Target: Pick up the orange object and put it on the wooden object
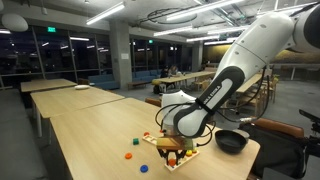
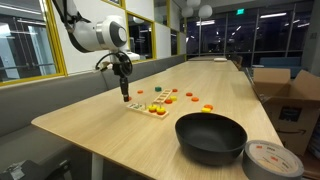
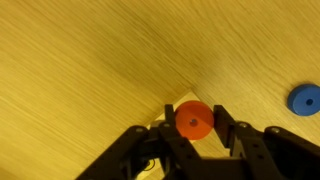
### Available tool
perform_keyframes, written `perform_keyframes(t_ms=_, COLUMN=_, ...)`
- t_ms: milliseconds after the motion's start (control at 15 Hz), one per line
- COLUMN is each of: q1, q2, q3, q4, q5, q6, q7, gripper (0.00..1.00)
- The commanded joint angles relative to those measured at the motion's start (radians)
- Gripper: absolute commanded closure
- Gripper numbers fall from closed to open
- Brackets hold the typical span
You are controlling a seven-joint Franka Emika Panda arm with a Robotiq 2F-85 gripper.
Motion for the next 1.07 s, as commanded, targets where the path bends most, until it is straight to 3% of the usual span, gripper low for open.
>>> perform_keyframes(t_ms=0, q1=-0.022, q2=0.015, q3=0.019, q4=0.027, q5=0.027, q6=-0.018, q7=-0.034, gripper=0.82)
perform_keyframes(t_ms=1000, q1=-0.038, q2=0.083, q3=0.015, q4=0.110, q5=0.079, q6=-0.055, q7=-0.087, gripper=0.82)
